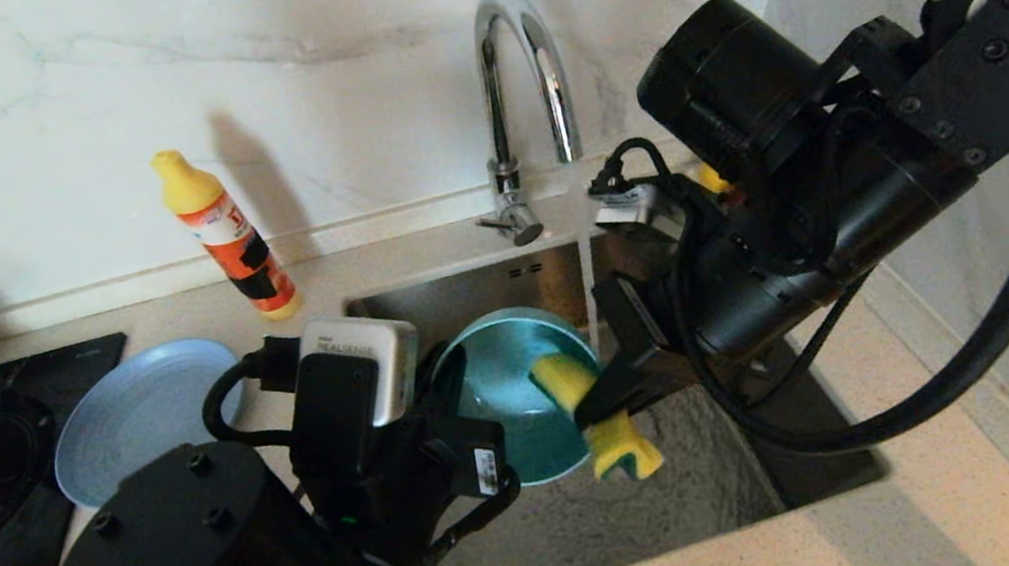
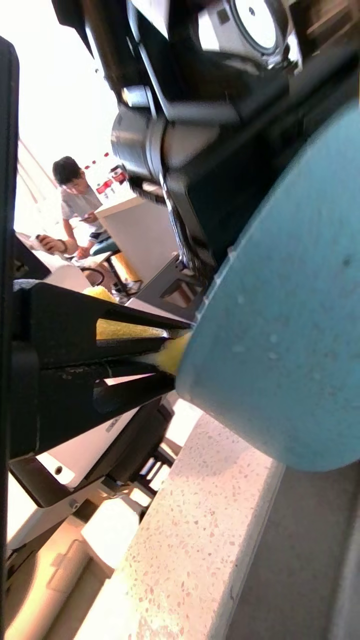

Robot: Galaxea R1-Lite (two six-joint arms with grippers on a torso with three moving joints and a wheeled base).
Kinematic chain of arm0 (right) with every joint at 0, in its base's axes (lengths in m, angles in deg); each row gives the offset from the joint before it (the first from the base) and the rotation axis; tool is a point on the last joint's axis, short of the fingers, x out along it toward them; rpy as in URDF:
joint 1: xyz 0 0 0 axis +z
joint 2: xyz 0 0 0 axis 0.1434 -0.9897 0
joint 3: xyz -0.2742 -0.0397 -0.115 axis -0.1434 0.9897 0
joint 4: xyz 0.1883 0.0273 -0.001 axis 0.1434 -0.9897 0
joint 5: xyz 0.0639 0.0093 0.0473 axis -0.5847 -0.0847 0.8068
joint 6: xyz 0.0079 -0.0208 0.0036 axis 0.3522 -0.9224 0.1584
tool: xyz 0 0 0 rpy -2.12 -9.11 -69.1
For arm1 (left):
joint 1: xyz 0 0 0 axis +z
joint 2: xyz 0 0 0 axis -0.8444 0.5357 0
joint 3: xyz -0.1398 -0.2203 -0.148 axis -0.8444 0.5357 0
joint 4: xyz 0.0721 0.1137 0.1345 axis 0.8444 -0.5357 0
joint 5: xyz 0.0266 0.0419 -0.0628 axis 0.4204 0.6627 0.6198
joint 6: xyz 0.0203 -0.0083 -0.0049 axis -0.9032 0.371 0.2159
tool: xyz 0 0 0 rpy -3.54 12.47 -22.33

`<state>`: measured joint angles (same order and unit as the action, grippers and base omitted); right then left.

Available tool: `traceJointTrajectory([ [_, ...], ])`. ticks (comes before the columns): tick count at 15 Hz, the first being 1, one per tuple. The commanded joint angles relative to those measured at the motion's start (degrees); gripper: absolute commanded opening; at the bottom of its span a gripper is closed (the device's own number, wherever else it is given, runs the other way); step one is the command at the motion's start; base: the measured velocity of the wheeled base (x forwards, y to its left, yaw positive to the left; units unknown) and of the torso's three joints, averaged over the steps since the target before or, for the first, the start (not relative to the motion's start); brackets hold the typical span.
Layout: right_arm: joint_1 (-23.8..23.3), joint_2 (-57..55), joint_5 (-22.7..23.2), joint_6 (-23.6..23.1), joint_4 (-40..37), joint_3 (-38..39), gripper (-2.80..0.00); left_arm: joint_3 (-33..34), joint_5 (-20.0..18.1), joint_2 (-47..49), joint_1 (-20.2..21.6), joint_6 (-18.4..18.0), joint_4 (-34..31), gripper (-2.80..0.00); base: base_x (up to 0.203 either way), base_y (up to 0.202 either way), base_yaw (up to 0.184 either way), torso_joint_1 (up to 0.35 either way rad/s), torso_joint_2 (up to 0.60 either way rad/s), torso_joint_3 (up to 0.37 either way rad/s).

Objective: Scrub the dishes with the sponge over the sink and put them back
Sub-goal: Wipe the bowl

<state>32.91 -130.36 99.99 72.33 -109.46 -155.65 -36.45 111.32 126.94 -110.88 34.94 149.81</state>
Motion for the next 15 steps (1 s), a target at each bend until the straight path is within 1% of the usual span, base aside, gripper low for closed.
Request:
traceJointTrajectory([
  [1, -0.28, 1.39, 0.12, 0.16, 0.18, -0.85, -2.80, 0.01, 0.32, 0.09, 0.01, -0.19, 0.40, -2.80, 0.000, 0.000, 0.000, 0.000, 0.00, 0.000],
  [5, -0.05, 0.44, 0.21, 0.16, 2.38, -1.03, -2.80, 0.54, 0.24, -0.09, 0.01, -0.19, 0.40, -2.80, 0.000, 0.000, 0.000, 0.000, 0.00, 0.000],
  [11, 3.12, -4.49, 0.21, -0.11, 2.56, -1.03, -2.80, 0.63, 0.24, -1.40, 0.01, -0.19, 0.40, -2.80, 0.000, 0.000, 0.000, 0.000, 0.00, 0.000],
  [15, 5.80, -5.38, 0.12, -0.11, 2.56, -1.03, -2.80, 0.54, 0.24, -1.34, 0.01, -0.11, 0.40, -2.80, 0.000, 0.000, 0.000, 0.000, 0.00, 0.000],
])
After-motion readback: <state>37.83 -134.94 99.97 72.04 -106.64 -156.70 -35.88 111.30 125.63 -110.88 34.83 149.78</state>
